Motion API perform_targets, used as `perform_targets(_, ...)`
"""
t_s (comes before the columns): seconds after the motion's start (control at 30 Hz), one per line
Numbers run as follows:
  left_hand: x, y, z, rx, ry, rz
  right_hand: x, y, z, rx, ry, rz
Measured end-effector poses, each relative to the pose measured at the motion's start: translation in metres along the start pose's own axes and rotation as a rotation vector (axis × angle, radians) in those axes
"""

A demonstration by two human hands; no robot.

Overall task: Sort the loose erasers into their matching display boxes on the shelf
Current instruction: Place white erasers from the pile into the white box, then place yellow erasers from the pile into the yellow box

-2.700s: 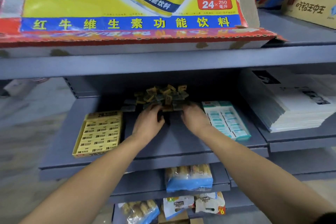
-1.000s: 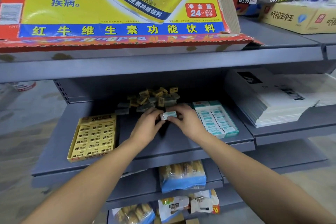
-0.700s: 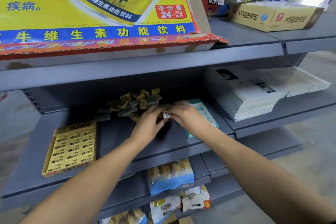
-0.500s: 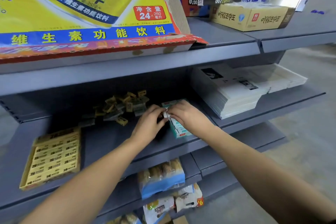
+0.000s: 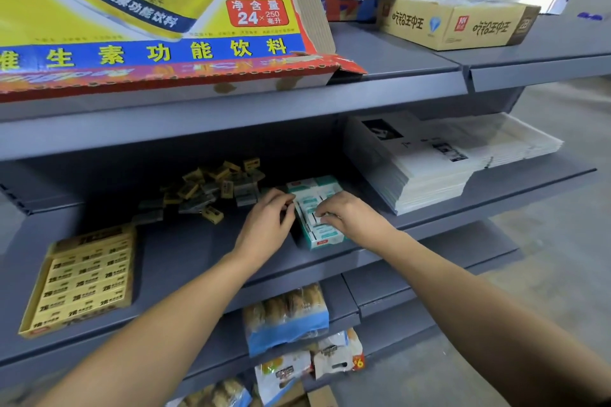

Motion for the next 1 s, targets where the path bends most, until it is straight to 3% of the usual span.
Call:
perform_targets(0.4, -0.001, -0.010, -0.011, -0.025, 0.003, 0.017, 0.009, 0.000, -0.010, -0.022, 0.075, -0.054)
perform_targets(0.57, -0.011, -0.017, -0.022, -0.039, 0.027, 0.030, -0.004, 0.022, -0.024, -0.027, -0.001, 0.155)
perform_targets(0.87, -0.073, -0.038, -0.088, -0.167, 0.153, 0.115, 0.057, 0.087, -0.078, -0.122, 0.133, 0.148)
perform_targets(1.0, -0.102, -0.047, -0.110, -0.199, 0.166, 0.170, 0.084, 0.110, -0.092, -0.067, 0.156, 0.138)
Point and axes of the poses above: each hand's wrist, its own y-axis towards the middle knuckle, its own x-axis out of the palm, z = x × y, the point moved 6 cm from there along y, towards the middle knuckle, and after that the axes turned 10 degrees about -x, right-handed, at the moved point
